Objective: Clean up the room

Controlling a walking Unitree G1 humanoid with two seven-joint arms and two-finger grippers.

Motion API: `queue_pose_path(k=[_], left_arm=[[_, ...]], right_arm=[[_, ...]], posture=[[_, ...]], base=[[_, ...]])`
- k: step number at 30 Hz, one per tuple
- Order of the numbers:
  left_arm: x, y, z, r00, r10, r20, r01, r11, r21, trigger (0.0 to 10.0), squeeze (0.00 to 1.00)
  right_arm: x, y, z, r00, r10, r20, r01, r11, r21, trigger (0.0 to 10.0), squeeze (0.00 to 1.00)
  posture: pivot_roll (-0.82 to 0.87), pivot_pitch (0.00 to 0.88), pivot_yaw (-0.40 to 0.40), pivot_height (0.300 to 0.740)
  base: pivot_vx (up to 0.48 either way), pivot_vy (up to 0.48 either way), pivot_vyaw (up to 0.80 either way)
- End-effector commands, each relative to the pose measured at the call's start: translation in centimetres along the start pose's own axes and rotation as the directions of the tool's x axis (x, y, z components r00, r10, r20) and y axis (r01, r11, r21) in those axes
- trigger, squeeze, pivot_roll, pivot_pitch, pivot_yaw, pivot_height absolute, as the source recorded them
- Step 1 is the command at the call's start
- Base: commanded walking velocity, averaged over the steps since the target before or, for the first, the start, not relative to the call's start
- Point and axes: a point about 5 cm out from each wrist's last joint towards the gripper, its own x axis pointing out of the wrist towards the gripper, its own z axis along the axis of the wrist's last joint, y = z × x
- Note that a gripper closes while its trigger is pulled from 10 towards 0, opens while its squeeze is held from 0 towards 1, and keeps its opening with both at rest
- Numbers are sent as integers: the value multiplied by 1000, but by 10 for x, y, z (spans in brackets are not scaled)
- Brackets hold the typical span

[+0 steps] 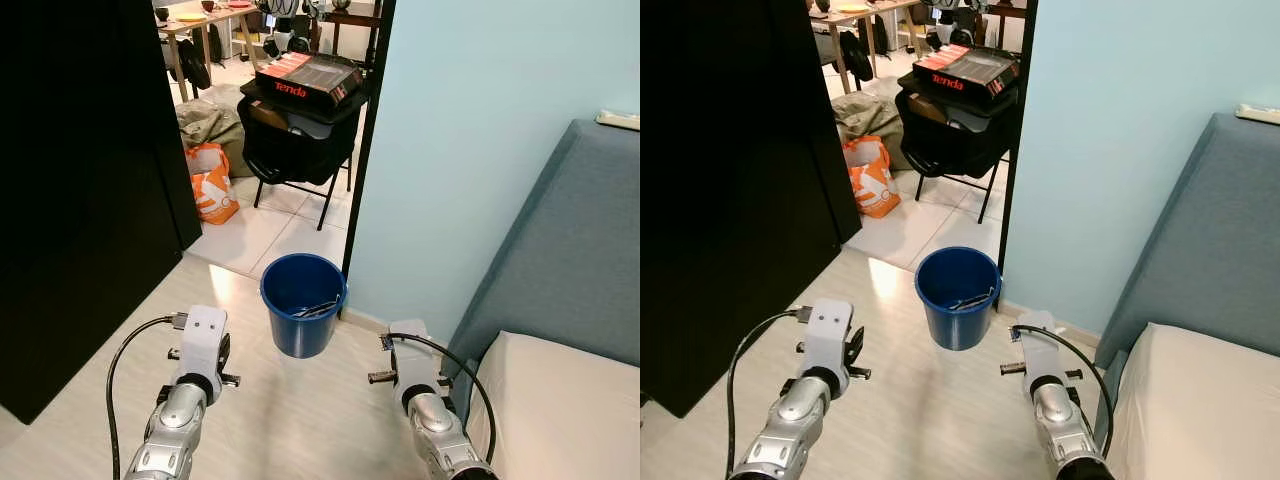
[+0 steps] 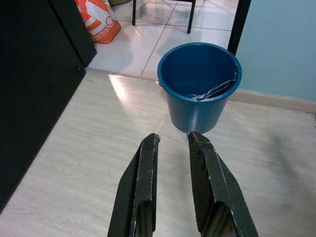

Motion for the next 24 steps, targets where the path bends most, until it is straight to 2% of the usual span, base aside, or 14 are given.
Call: queue_pose_path(k=[1, 24], left_arm=[[-2, 1, -1, 1000, 12, 3, -12, 1000, -18, 10000, 0], [-1, 1, 1, 1000, 5, 11, -4, 999, -45, 10000, 0]], right_arm=[[0, 3, -1, 1000, 15, -13, -15, 1000, -14, 10000, 0], [1, 3, 0, 1000, 22, -12, -22, 1000, -14, 10000, 0]], posture=[[85, 76, -29, 740], [85, 79, -29, 740]], base=[[262, 0, 0], [329, 0, 0]])
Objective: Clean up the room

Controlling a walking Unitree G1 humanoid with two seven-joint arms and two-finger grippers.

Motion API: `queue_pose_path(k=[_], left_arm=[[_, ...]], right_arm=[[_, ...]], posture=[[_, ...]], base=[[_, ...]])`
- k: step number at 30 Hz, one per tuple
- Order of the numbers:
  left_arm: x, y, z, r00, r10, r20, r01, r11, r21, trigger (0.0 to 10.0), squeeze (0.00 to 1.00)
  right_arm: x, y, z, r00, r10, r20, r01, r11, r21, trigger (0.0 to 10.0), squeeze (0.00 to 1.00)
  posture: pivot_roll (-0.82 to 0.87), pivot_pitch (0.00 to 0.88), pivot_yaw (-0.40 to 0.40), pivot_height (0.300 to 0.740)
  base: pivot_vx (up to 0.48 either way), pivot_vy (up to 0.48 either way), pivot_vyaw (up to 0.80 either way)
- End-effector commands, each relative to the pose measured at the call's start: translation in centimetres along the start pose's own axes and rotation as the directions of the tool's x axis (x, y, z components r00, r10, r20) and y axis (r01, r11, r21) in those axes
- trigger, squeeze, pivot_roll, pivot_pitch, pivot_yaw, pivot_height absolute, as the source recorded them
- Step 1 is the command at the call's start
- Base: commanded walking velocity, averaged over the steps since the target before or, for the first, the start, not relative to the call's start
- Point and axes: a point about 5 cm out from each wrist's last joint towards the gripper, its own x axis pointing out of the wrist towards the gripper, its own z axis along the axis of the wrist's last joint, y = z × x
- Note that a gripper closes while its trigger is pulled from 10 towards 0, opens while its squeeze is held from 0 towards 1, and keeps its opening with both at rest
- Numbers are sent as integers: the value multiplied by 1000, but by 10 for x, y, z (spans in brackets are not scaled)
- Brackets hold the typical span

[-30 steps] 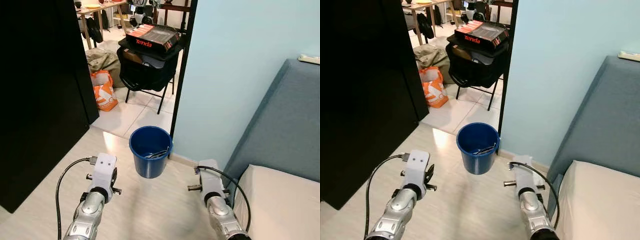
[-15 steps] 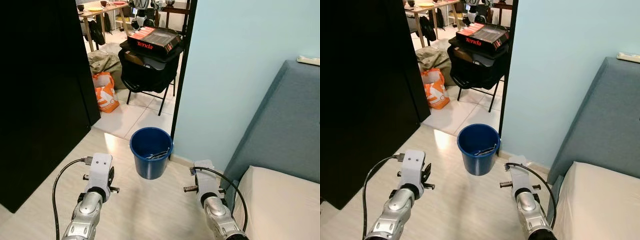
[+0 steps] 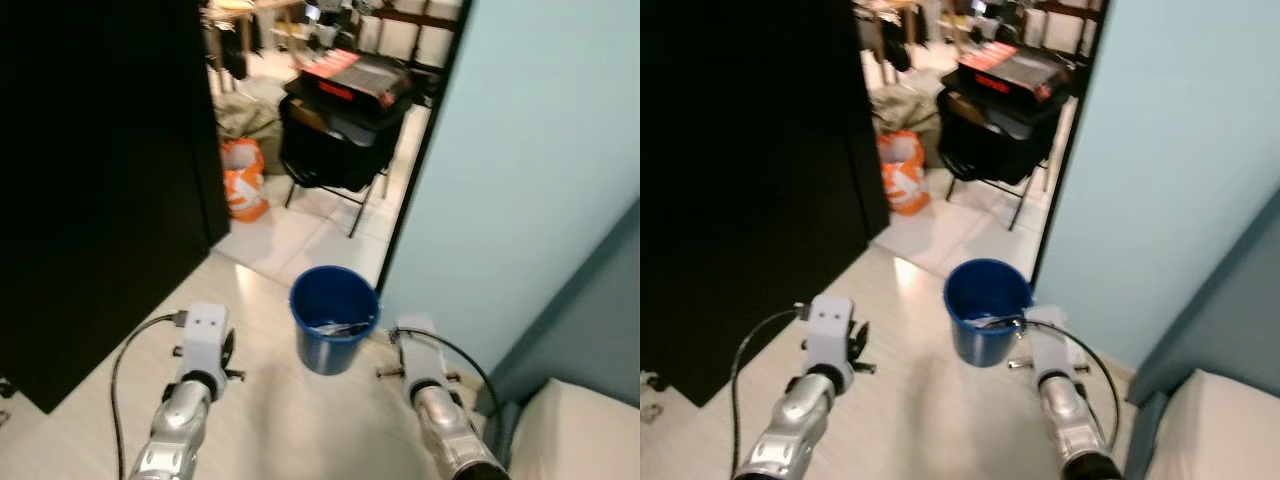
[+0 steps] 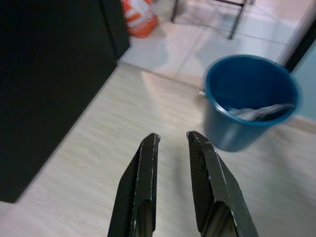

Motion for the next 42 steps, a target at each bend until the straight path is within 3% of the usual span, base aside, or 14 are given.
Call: queue_pose_path(k=[1, 17, 24, 42], left_arm=[[0, -8, 1, 1000, -23, 2, 23, 1000, -6, 10000, 0], [0, -8, 1, 999, -36, 0, 36, 999, 1, 10000, 0], [0, -9, 2, 999, -40, 3, 40, 999, -1, 10000, 0], [-1, -8, 2, 999, -39, 3, 39, 999, -2, 10000, 0]], right_arm=[[-3, -13, -10, 999, -36, -36, 35, 999, -13, 10000, 0], [-3, -13, -10, 998, -43, -41, 43, 999, 12, 10000, 0], [-3, -13, -10, 998, -41, -38, 41, 999, 18, 10000, 0], [-2, -10, -10, 999, -13, -43, 13, 1000, 0, 10000, 0]], posture=[[85, 79, -29, 740], [87, 82, -27, 740], [86, 81, -24, 740], [91, 78, -32, 740]], base=[[349, 0, 0], [349, 0, 0], [348, 0, -738], [342, 0, 0]])
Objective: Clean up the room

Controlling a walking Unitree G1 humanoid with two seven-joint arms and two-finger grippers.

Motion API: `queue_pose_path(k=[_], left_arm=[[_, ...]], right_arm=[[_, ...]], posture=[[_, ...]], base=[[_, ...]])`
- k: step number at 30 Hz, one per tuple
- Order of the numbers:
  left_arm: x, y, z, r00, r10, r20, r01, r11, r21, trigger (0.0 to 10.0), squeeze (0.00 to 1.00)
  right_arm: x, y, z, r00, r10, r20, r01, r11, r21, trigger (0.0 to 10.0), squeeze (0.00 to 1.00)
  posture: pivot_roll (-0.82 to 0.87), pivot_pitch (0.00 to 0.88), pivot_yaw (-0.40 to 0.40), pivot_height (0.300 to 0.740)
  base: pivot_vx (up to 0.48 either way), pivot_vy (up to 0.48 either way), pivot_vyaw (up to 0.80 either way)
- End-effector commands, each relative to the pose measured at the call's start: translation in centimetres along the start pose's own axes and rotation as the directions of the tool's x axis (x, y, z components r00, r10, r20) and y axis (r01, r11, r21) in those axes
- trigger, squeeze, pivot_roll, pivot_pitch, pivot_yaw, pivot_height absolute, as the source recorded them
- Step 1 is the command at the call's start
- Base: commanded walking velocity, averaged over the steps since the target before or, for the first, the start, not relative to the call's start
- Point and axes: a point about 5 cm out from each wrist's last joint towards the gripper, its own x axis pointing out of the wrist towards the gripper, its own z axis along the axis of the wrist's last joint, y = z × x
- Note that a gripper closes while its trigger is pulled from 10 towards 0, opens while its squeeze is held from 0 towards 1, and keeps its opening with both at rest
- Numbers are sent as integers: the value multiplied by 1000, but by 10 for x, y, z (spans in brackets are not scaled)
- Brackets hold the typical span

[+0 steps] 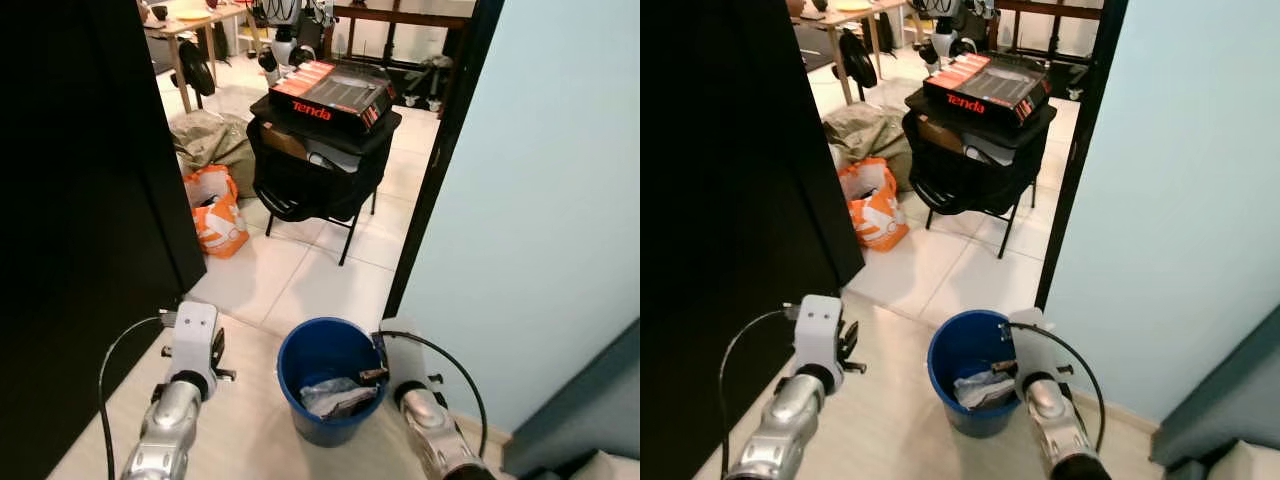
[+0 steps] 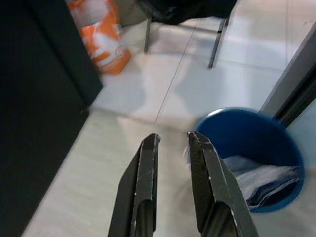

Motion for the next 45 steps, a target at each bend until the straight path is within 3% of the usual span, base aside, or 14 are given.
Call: queue_pose_path(k=[1, 14, 22, 33, 40, 45], left_arm=[[-2, 2, -5, 1000, 3, -21, -3, 1000, 0, 10000, 0], [-2, -2, -4, 1000, -13, -20, 13, 1000, -5, 10000, 0], [-3, -11, -10, 992, -108, -59, 109, 994, 29, 10000, 0], [-1, -16, -15, 988, -110, -109, 113, 993, 23, 10000, 0], [-1, -19, -16, 981, -155, -114, 160, 986, 41, 10000, 0], [1, -18, -17, 965, -226, -136, 243, 963, 119, 10000, 0]], right_arm=[[0, 3, -2, 1000, 11, -13, -11, 1000, 7, 10000, 0], [0, 2, -2, 1000, 19, -19, -19, 1000, -3, 10000, 0], [-2, 6, -8, 998, 32, -51, -33, 999, -10, 10000, 0], [-2, 7, -9, 998, 43, -52, -43, 999, -7, 10000, 0], [0, 17, -3, 991, 121, -52, -122, 992, -17, 10000, 0], [4, 37, 5, 960, 270, -77, -273, 962, -23, 10000, 0]], posture=[[91, 78, -32, 740], [85, 62, -33, 740], [86, 56, -21, 740], [78, 48, -24, 740], [73, 50, -38, 740], [76, 61, -61, 740]], base=[[337, 0, 0], [328, 0, 0], [0, 0, 0], [0, -175, 0], [0, 0, 0], [0, 0, 0]])
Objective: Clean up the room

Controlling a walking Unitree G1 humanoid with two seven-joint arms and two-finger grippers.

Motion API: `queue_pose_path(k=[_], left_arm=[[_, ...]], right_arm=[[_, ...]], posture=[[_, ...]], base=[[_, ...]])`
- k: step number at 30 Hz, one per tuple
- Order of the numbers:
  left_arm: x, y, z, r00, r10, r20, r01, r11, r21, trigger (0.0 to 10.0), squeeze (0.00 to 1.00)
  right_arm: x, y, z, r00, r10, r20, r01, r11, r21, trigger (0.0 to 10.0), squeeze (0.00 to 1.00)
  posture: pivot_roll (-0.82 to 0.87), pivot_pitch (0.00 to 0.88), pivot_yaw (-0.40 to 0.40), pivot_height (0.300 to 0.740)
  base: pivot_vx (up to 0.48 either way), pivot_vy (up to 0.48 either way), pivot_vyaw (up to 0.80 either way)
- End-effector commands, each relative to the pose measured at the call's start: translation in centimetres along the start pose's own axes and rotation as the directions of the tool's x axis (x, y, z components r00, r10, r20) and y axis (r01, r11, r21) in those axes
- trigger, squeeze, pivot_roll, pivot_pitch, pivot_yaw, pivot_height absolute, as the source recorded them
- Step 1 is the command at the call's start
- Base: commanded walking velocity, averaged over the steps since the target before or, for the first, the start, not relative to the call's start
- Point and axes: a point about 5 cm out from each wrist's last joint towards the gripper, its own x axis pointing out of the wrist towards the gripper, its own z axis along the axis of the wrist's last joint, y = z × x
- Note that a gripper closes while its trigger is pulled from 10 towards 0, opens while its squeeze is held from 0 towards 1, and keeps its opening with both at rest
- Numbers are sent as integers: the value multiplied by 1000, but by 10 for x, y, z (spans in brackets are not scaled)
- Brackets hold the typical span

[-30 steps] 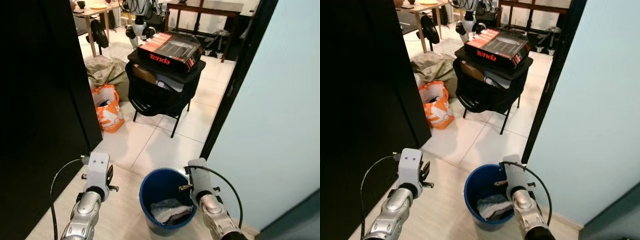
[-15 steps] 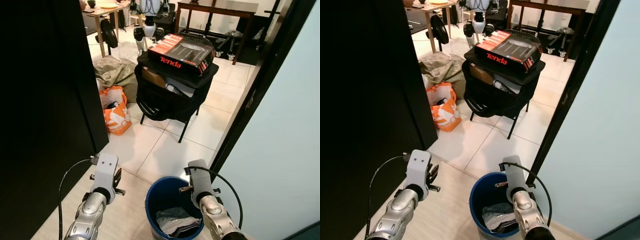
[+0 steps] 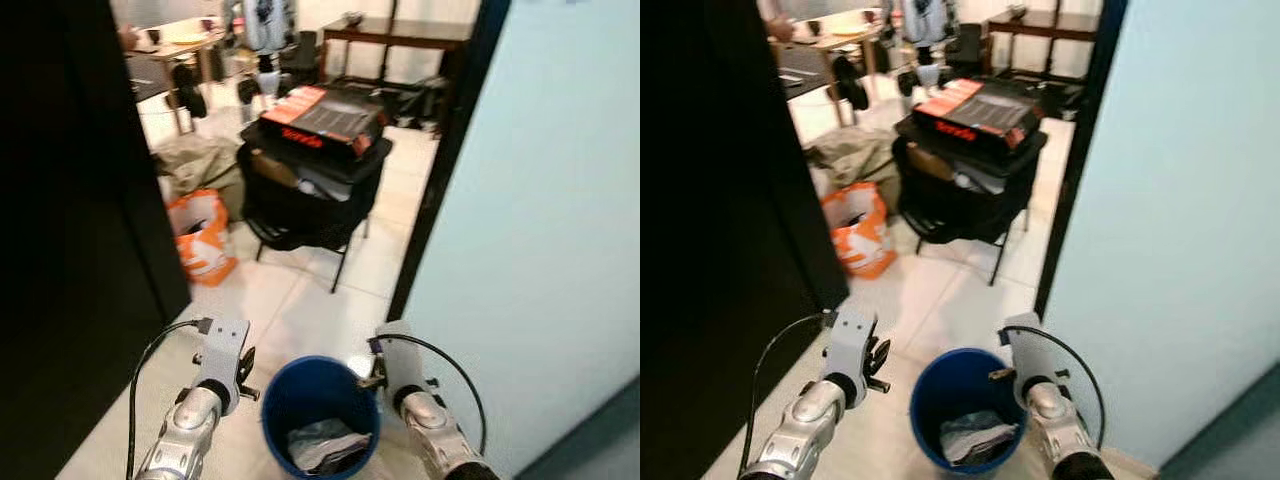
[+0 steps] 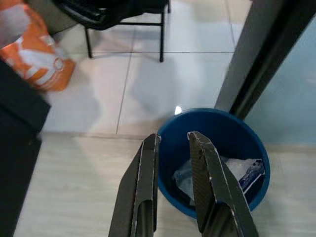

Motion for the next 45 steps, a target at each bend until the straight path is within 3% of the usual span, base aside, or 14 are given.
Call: queue_pose_path(k=[1, 4, 6, 12, 20, 28, 45], left_arm=[[-2, 3, -7, 1000, -17, -27, 18, 999, 35, 10000, 0], [-3, 7, -4, 993, -113, -26, 115, 982, 148, 10000, 0], [-5, 9, -4, 977, -206, -53, 212, 936, 282, 10000, 0], [-7, 10, -1, 972, -228, -58, 233, 893, 385, 10000, 0], [-8, 7, 4, 964, -264, -18, 249, 882, 400, 10000, 0], [-8, 5, 10, 951, -308, -4, 275, 845, 459, 10000, 0], [-6, 1, 14, 949, -315, 19, 272, 846, 458, 10000, 0]], right_arm=[[2, 7, -1, 999, 46, -24, -46, 999, -6, 10000, 0], [7, 16, 7, 990, 133, -45, -133, 991, -9, 10000, 0], [10, 22, 12, 983, 176, -58, -178, 984, -33, 10000, 0], [13, 21, 16, 985, 157, -65, -161, 985, -55, 10000, 0], [15, 17, 23, 990, 135, -49, -138, 989, -52, 10000, 0], [18, 9, 28, 995, 84, -51, -86, 995, -47, 10000, 0], [19, 9, 32, 997, 76, -30, -76, 997, -20, 10000, 0]], posture=[[76, 61, -61, 740], [80, 78, -76, 740], [85, 85, -80, 740], [94, 101, -85, 740], [97, 109, -86, 740], [104, 141, -81, 740], [105, 152, -77, 682]], base=[[0, 0, 0], [0, 0, 0], [0, 0, 0], [0, 0, 0], [0, 0, 0], [0, 0, 0], [0, 0, 0]])
